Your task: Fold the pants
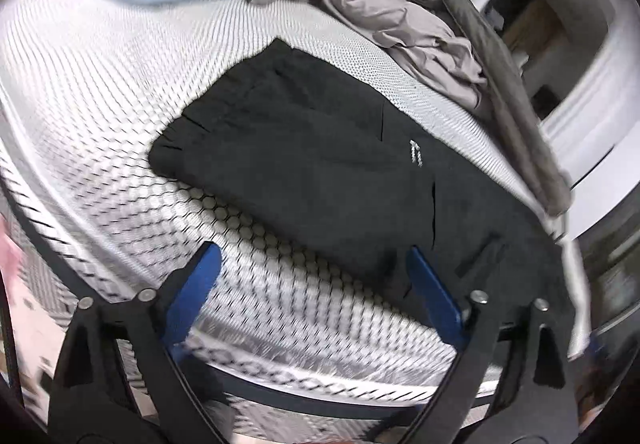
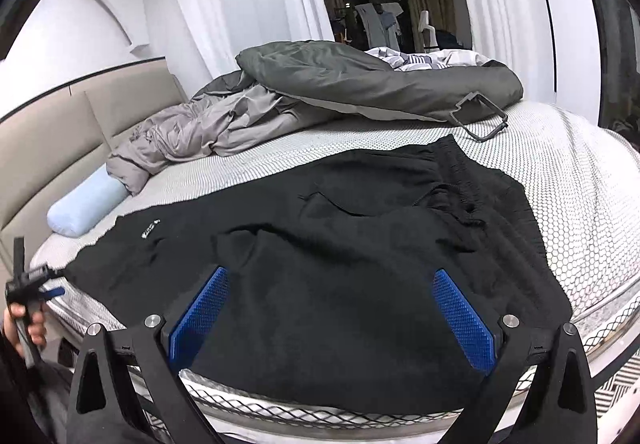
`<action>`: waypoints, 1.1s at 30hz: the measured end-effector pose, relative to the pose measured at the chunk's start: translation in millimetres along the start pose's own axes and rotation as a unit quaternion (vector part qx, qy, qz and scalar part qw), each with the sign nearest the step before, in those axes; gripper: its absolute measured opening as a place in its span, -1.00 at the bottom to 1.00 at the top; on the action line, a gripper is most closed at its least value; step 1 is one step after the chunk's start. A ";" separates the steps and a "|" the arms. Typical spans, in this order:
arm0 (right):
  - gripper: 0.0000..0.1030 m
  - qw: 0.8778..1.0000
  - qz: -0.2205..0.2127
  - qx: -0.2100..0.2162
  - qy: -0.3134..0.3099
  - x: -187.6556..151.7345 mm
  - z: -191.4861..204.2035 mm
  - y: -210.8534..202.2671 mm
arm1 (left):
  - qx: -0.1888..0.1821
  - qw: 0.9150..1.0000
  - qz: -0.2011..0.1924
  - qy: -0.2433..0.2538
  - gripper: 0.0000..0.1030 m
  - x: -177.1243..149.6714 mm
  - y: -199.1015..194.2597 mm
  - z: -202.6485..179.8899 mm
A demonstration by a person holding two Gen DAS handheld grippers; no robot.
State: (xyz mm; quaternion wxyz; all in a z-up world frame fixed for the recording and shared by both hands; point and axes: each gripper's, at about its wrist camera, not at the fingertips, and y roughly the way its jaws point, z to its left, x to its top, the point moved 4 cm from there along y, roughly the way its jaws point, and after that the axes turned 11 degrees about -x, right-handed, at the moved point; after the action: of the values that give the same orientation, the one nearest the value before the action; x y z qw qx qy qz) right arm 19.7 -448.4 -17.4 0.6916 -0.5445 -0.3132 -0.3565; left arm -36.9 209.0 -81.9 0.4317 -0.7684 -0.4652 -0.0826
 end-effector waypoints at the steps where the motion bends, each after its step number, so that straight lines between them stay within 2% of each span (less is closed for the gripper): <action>1: 1.00 1.000 0.001 0.001 0.000 0.0 -2.3 0.4 | -0.022 1.000 -0.003 -0.020 0.68 6.1 2.1 7.4; 3: 1.00 1.000 0.003 0.005 0.002 0.5 -5.3 0.8 | -0.037 0.999 -0.004 -0.034 0.61 17.8 7.6 16.8; 5: 1.00 1.000 0.004 0.006 0.001 1.9 -9.0 1.1 | -0.027 0.998 -0.007 -0.047 0.34 30.7 15.2 29.5; 6: 1.00 1.000 0.003 0.004 0.001 3.1 -10.8 1.4 | -0.022 0.998 -0.009 -0.050 -0.03 35.2 17.6 34.5; 7: 1.00 1.000 0.000 0.000 0.002 5.2 -13.7 1.0 | -0.012 0.998 -0.010 -0.055 -0.63 39.8 21.3 39.3; 8: 1.00 1.000 -0.001 -0.004 0.001 7.1 -15.7 1.1 | 0.000 0.998 -0.012 -0.057 -0.87 42.6 21.1 44.4; 9: 1.00 1.000 -0.003 -0.008 0.000 9.8 -18.8 1.8 | 0.005 0.998 -0.021 -0.059 -0.93 44.5 15.8 49.1; 10: 1.00 1.000 -0.006 -0.016 -0.004 12.7 -23.6 3.5 | 0.007 0.998 -0.034 -0.055 -0.98 47.5 9.5 50.7; 13: 1.00 0.997 0.007 -0.069 -0.024 16.1 -44.1 10.1 | 0.054 0.996 -0.060 -0.027 -0.98 49.2 -14.5 54.1; 15: 1.00 0.994 0.022 -0.102 -0.020 11.2 -64.5 9.3 | 0.053 0.995 -0.071 -0.042 -0.98 48.1 -29.2 64.3; 18: 1.00 0.993 0.045 -0.106 0.016 -7.8 -97.2 3.7 | 0.054 0.996 -0.069 -0.036 -0.98 45.9 -36.4 65.5; 19: 1.00 0.992 0.065 -0.096 0.041 -17.7 -108.6 3.9 | 0.055 0.996 -0.068 -0.035 -0.98 45.6 -37.2 65.7; 22: 1.00 0.986 0.111 -0.027 0.122 -47.2 -132.3 9.0 | 0.052 0.996 -0.065 -0.040 -0.98 42.6 -34.8 67.9; 25: 0.95 0.981 0.113 0.009 0.160 -65.5 -140.3 11.9 | 0.050 0.996 -0.059 -0.047 -0.98 41.3 -29.5 71.5; 27: 0.63 0.976 0.108 0.038 0.187 -71.0 -144.8 17.3 | 0.052 0.996 -0.056 -0.044 -0.98 41.0 -25.5 71.3; 32: 0.30 0.965 0.104 0.059 0.234 -69.4 -156.8 39.7 | 0.051 0.997 -0.058 -0.032 -0.98 48.0 -16.2 67.2; 33: 0.06 0.960 0.105 0.066 0.250 -69.0 -159.3 45.3 | 0.052 0.997 -0.057 -0.031 -0.98 48.0 -14.9 67.3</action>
State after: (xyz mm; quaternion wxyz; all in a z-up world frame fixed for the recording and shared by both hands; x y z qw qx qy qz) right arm 26.8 -586.5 -131.7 0.8155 -0.4213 -0.0943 -0.3855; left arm -40.5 292.6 -89.1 0.4513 -0.7191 -0.5252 -0.0585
